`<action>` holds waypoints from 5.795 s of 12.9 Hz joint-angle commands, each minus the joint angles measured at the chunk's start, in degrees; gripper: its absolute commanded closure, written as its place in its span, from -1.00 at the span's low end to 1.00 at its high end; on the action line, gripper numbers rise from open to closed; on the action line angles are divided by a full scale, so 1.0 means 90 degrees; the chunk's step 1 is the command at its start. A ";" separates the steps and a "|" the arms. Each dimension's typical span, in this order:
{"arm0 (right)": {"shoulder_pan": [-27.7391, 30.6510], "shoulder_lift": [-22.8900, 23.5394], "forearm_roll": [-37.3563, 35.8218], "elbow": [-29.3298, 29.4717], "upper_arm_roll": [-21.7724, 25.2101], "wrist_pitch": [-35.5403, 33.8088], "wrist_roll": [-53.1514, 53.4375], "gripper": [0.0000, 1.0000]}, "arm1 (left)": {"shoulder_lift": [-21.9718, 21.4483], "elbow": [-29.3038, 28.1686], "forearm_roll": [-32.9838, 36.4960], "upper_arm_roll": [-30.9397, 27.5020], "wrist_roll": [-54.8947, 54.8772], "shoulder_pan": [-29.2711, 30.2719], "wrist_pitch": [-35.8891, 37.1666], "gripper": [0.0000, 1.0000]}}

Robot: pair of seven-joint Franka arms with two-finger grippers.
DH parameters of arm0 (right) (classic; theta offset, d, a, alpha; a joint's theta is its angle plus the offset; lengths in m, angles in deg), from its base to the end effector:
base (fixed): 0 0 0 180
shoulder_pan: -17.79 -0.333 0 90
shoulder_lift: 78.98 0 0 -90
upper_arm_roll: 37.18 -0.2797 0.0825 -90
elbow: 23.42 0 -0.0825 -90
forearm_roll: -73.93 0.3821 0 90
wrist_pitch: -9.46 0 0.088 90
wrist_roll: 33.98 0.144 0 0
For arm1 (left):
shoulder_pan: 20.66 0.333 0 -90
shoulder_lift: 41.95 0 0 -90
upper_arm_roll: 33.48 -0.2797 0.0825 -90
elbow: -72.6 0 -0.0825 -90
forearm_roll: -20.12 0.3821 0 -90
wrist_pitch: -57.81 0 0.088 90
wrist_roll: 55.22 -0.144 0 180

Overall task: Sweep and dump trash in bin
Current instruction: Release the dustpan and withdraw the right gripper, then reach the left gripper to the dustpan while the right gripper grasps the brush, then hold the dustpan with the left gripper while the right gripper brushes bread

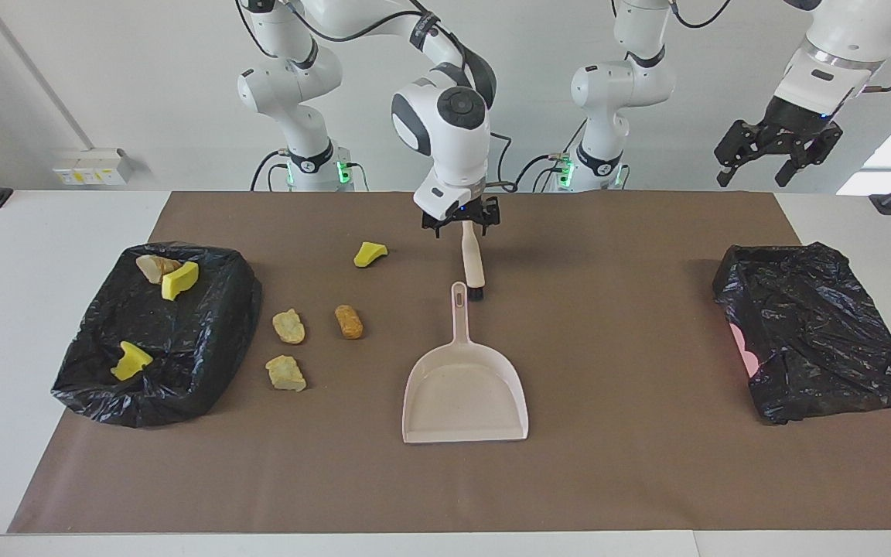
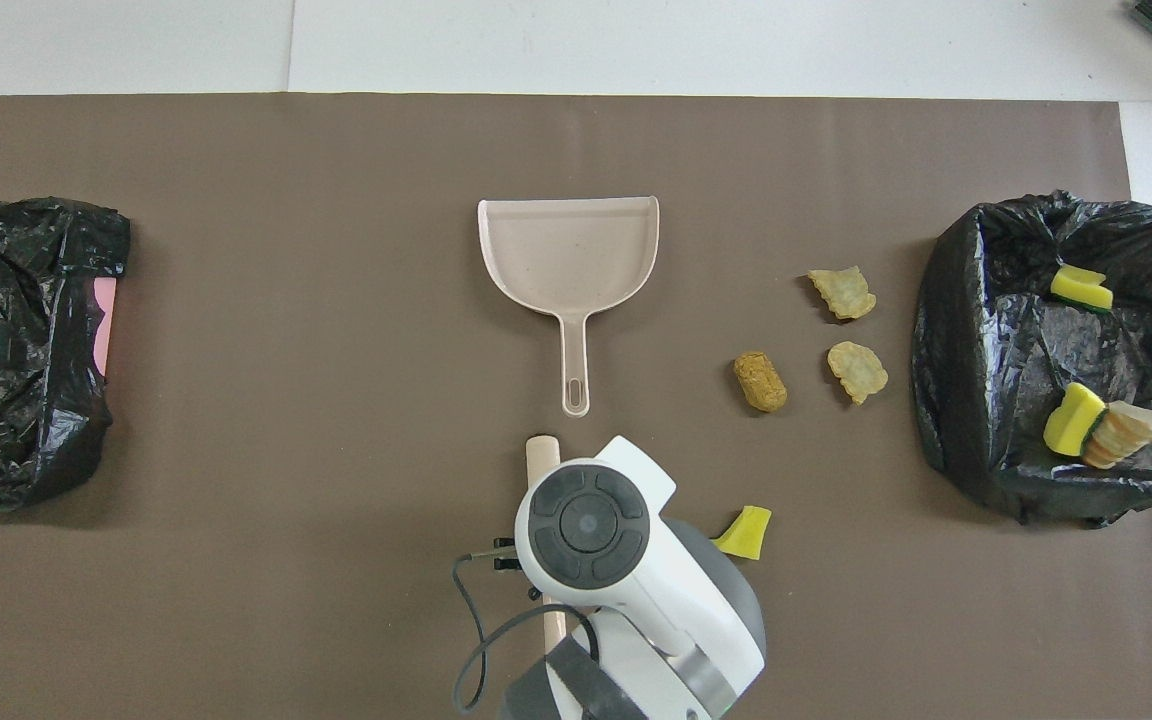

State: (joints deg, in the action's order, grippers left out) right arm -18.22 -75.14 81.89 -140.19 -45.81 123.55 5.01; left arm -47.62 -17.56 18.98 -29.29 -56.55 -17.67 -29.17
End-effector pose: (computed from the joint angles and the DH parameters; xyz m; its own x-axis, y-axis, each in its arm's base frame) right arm 0.3775 0.3912 0.3313 0.9844 0.0367 -0.1720 0.0325 -0.9991 -0.0270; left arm 0.5209 -0.0156 0.5981 0.9980 -0.0451 0.0435 -0.0457 -0.9989 0.0116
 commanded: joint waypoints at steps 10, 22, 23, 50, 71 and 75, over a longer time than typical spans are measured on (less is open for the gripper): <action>-0.0852 -0.0408 0.0220 -0.1880 0.0012 0.1952 0.0570 -0.66 | 0.0093 -0.0119 -0.0069 0.0062 -0.0018 -0.0204 -0.0774 -1.00; -0.0783 -0.0183 0.0210 -0.1577 0.0031 0.2205 0.0706 0.68 | 0.2064 0.0329 -0.0069 0.0071 0.1640 -0.2128 -0.2423 -1.00; -0.0774 -0.0183 0.0210 -0.1577 0.0031 0.2215 0.0745 1.00 | 0.2182 0.0330 -0.0069 0.0071 0.1710 -0.2245 -0.2590 -1.00; 0.4040 -0.1443 -0.2583 -0.1655 0.0041 -0.0344 -0.2866 1.00 | 0.3570 -0.0236 -0.0498 0.0062 0.2882 -0.4121 -0.3471 0.99; 0.2899 -0.0232 -0.0993 -0.1216 -0.0008 0.0380 -0.2927 1.00 | 0.2018 -0.1689 0.0888 -0.0046 -0.4598 -0.3262 -0.2201 1.00; 0.2402 -0.0047 -0.0572 -0.1059 -0.0008 0.0438 -0.2255 1.00 | 0.1754 -0.2227 0.0586 -0.0036 -0.4598 -0.3252 -0.2356 1.00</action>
State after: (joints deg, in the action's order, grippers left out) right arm 5.04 -77.49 75.26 -151.39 -45.78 128.43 -18.28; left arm -28.55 -32.84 25.47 -29.22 -96.92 -46.66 -48.46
